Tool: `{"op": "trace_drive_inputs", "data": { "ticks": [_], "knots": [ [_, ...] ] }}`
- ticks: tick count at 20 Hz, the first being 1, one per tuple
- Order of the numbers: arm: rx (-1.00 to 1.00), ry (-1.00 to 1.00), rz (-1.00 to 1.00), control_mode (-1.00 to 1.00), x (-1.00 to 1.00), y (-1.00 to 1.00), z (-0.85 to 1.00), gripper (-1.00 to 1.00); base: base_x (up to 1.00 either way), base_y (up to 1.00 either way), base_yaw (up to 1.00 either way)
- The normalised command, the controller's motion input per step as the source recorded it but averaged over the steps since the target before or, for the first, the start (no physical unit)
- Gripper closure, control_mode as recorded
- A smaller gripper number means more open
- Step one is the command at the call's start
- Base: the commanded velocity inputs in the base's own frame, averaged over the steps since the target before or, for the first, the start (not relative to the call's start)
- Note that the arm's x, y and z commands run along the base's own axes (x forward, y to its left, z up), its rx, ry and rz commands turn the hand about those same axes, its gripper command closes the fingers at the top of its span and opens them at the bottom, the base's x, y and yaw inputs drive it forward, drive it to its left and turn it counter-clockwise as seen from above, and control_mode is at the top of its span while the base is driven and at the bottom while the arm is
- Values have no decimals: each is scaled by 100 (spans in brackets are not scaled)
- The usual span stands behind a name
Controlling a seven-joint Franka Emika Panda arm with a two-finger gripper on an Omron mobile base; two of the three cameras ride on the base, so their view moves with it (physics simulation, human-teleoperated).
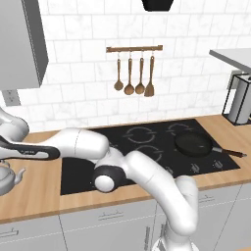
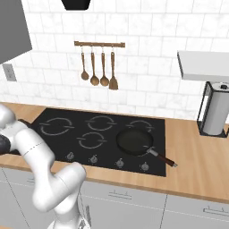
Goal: Pick the kettle from the counter and place it on a stove burner. Then turn the burner on.
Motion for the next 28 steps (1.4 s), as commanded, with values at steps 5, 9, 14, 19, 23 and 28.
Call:
{"op": "trace_drive_inputs", "data": {
  "ticks": [5,9,14,19,23,28],
  "knots": [
    [0,0,0,-100,3,0,-1,-100,0,0,0],
    [0,0,0,-100,24,0,-3,-100,0,0,0],
    [0,1,0,-100,14,0,-9,-100,0,0,0],
    [0,0,0,-100,0,0,0,-100,0,0,0],
    [0,0,0,-100,0,0,0,100,0,0,0],
    [0,0,0,-100,-2,0,0,100,0,0,0]
  ]
}}
